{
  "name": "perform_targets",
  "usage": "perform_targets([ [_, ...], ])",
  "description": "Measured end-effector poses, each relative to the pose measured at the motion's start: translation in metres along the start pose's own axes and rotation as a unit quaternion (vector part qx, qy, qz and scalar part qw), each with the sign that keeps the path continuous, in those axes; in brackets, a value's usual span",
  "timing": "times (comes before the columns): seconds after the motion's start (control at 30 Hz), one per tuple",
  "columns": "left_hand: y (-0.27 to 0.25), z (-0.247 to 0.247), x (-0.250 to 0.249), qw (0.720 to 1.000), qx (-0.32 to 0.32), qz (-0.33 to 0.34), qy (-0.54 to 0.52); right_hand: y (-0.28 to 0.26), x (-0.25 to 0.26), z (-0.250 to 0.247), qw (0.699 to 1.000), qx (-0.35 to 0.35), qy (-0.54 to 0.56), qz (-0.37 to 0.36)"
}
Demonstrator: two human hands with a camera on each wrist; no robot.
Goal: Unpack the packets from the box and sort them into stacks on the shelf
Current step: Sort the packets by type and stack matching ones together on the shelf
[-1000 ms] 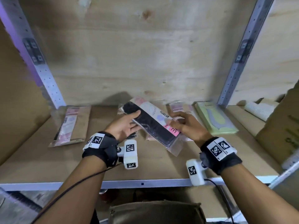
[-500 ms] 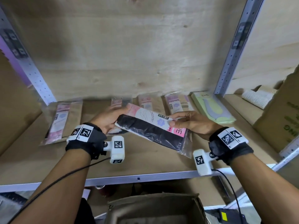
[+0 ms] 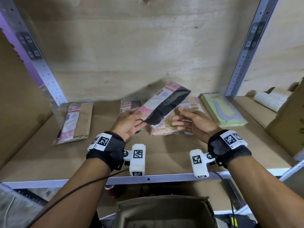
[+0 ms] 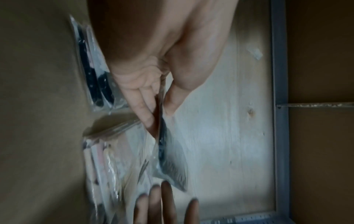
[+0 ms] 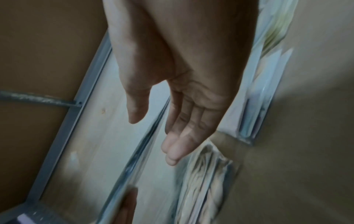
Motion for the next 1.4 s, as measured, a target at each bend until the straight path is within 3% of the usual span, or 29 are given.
perform_targets([
  [0.13,-0.012,0.016,0.016,1.000,0.009,0.018,-0.009,-0.003,0.001,0.029,0.999,0.048,-0.010,-0.007],
  [0.23,-0.016,0.018,0.023,0.995,-0.032,0.046,0.080,-0.005,0.002,0.040,0.995,0.082,-0.053,-0.029],
  [0.3,-0.018,0.016,0.021,0.985,-0.040,0.056,0.156,-0.006,0.004,0.038,0.994,0.076,-0.074,-0.041],
  [0.47,-0.022,0.018,0.018,0.964,0.026,0.042,0.260,-0.004,0.000,0.025,0.998,-0.003,-0.059,-0.018],
  [0.53,-0.022,0.017,0.021,0.955,0.020,0.044,0.291,-0.004,-0.001,0.026,0.995,0.002,-0.095,-0.021],
  [0.7,-0.022,0.018,0.025,0.957,0.021,0.045,0.285,-0.011,0.006,0.030,0.992,0.041,-0.115,-0.042],
  [0.87,-0.016,0.012,0.012,0.967,0.103,-0.016,0.233,-0.018,0.011,0.027,0.990,0.128,-0.023,-0.045],
  [1.0,-0.014,0.004,0.006,0.976,0.125,-0.066,0.165,-0.017,0.011,0.025,0.990,0.139,0.023,-0.025],
  [1.1,-0.014,0.002,0.009,0.971,0.129,-0.090,0.178,-0.017,0.007,0.029,0.991,0.132,-0.004,-0.026],
  [1.3,-0.011,0.010,0.018,0.951,0.104,0.008,0.291,-0.014,-0.004,0.042,0.996,0.088,0.005,0.008],
  [1.4,-0.010,0.014,0.020,0.954,0.115,0.000,0.276,-0.013,-0.006,0.043,0.998,0.064,0.025,0.005],
])
Point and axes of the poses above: each hand's wrist, its own y-axis towards the middle knuckle, its own z-axis out of the palm, x = y × z, the point moved 4 cm from there along y, towards the middle knuckle, and after that the axes turned 12 degrees about -y, right-handed, at the moved point
